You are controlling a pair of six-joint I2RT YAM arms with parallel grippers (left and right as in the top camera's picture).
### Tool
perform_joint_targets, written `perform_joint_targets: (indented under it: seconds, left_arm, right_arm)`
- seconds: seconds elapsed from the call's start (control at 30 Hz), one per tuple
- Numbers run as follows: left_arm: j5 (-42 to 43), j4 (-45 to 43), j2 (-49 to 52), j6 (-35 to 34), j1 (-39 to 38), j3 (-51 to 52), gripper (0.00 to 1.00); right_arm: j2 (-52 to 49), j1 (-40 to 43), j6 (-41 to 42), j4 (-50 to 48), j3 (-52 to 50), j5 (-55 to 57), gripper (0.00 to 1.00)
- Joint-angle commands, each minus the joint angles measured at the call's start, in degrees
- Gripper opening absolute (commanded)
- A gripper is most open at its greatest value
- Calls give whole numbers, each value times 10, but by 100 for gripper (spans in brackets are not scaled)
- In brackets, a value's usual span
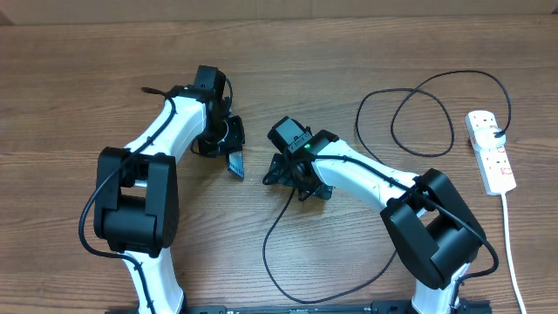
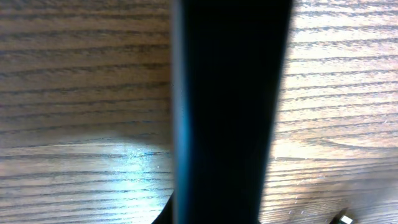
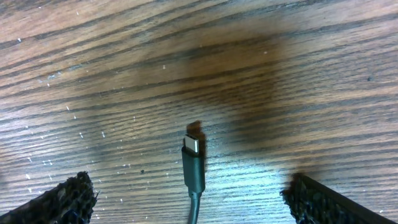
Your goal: Plug charger to phone and switch on socket
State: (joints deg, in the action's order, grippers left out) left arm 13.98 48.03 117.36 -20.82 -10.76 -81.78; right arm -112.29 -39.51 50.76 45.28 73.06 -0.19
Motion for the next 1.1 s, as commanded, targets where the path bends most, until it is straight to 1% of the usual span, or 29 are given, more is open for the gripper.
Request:
perform_joint_targets:
  seconds: [0.0,0.13,0.3,0.53,0.6,0.7,0.77,0.8,0.9,1.07]
  left_arm:
    - [11,2,6,7,3,1,4]
    - [11,1,6,7,3,1,4]
    - [12,-1,6,7,3,1,4]
    - [12,-1,6,7,3,1,4]
    - [12,-1,6,7,3,1,4]
    - [12,0,6,7,3,1,4]
    - [12,0,6,7,3,1,4]
    - [12,0,6,7,3,1,4]
    - [12,-1,6,7,3,1,4]
    - [26,-1,6,7,3,1,4]
  right_arm:
    - [-8,-1,3,-2,-3,-5,100]
    - [-8,-1,2,-7,-3,-5,100]
    - [-8,-1,2,-39,-3,-6,100]
    - [-8,-1,-1,-26,-3,-25,100]
    - [-8,-1,-15,-21,-3,-24,80]
    - [-8,-1,-3,3,-3,-25,57]
    - [-8,-1,17,26,-3,-25,48]
    - [-8,-3,20,41,-3,-25,45]
    - [-9,-7,20,40,-3,-17,38]
    - [-10,-14,20,16,-3,-3,36]
